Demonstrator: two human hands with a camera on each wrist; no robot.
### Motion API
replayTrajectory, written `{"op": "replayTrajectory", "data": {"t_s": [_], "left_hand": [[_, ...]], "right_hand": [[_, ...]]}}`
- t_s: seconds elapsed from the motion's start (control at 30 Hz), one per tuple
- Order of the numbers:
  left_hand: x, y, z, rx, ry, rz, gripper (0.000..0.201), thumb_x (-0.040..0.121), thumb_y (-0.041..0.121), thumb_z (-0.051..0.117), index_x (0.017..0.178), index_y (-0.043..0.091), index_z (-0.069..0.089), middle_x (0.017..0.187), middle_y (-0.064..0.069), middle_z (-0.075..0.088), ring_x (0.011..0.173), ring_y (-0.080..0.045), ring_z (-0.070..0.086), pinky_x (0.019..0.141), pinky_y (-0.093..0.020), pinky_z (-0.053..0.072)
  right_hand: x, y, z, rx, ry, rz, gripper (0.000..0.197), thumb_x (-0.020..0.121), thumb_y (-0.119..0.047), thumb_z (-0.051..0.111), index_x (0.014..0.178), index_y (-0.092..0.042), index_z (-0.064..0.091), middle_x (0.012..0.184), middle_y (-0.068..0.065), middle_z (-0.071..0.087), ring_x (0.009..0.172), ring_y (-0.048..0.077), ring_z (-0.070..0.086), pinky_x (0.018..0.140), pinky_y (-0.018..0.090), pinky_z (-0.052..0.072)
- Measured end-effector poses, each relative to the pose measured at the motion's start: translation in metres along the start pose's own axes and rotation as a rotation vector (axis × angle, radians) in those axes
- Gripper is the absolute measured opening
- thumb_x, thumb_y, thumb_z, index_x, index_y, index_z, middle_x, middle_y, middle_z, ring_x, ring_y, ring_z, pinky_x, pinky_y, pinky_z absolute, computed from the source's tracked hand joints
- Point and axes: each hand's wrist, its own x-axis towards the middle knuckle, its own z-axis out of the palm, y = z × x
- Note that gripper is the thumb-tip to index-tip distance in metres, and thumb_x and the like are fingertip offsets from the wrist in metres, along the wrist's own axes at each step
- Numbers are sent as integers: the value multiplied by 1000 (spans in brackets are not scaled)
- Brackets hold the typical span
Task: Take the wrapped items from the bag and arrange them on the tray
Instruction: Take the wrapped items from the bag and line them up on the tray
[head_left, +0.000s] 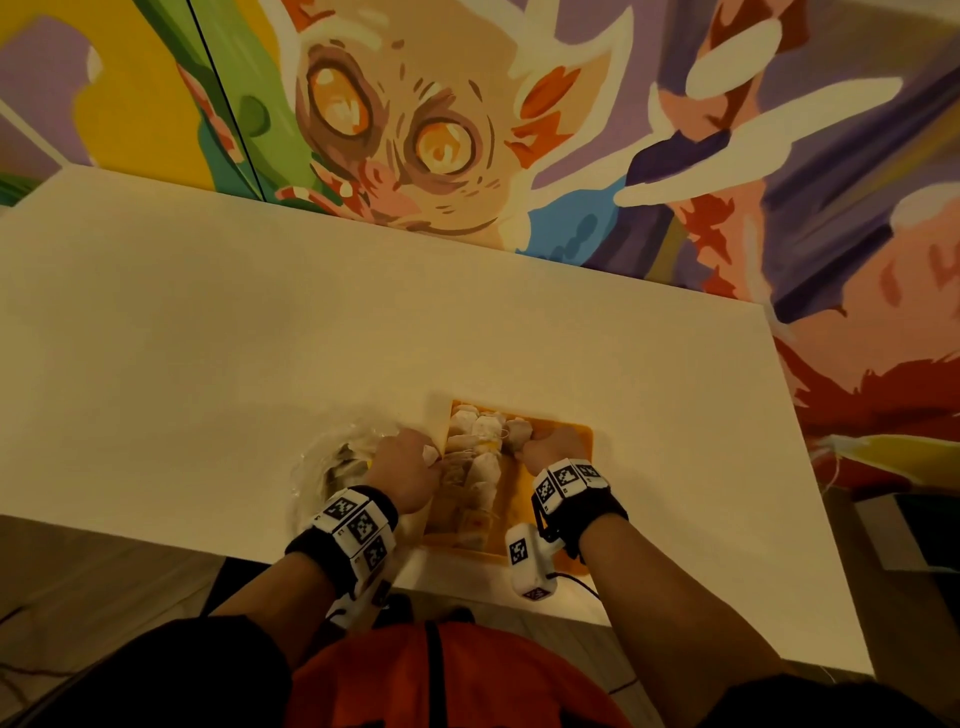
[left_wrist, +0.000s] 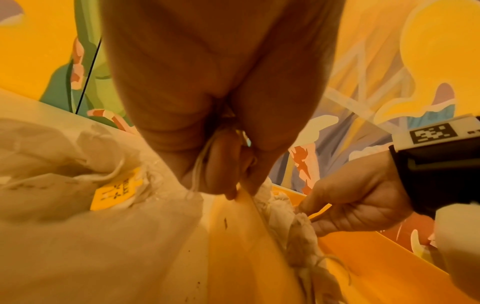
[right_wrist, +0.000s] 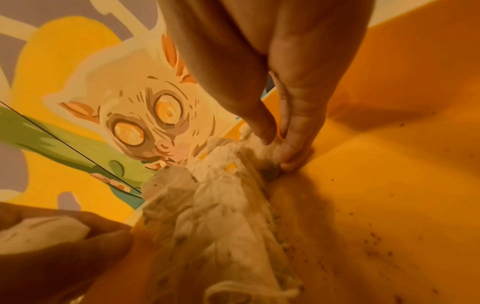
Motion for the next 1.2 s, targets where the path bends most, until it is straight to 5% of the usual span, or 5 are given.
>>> {"op": "replayTrajectory", "data": {"t_s": [0.17, 0.73, 0.83, 0.97, 1.2], "left_hand": [[-1, 1, 2, 18, -1, 6, 22, 88, 30, 59, 70, 18, 57, 89, -8, 66, 81, -24, 61, 58, -24, 36], [-27, 15, -17, -206, 129, 51, 18, 92, 27, 61, 92, 14, 73, 97, 1, 70, 94, -19, 63, 73, -23, 40], [-38, 20, -26, -367, 132, 69, 13, 88, 26, 67, 91, 15, 73, 90, 2, 70, 84, -18, 64, 74, -30, 48], [-50, 24, -31, -567, 71, 49, 10, 84, 25, 73, 91, 17, 72, 70, 13, 61, 58, -2, 53, 57, -23, 42], [-72, 30, -36, -548, -93, 181, 18, 81, 16, 76, 94, 9, 66, 68, 5, 62, 46, 4, 53, 46, -14, 39]], "right_hand": [[3, 0, 6, -16, 20, -3, 15, 83, -20, 67, 70, -16, 63, 68, 2, 55, 56, 15, 45, 50, 23, 34], [-9, -3, -5, -37, -5, 1, 42, 86, -30, 61, 51, -16, 44, 48, -2, 41, 42, 13, 33, 35, 20, 22], [-22, -2, -13, 5, -23, -16, 38, 87, -24, 63, 55, -17, 44, 54, -2, 47, 47, 12, 43, 40, 24, 35], [-51, -4, -15, 317, -9, -220, 12, 88, -26, 66, 81, -22, 57, 82, 3, 70, 77, 21, 70, 75, 40, 60], [-107, -8, -6, 116, -311, -732, 17, 85, -25, 73, 102, -26, 71, 94, -9, 66, 83, -5, 60, 73, 13, 50]]}}
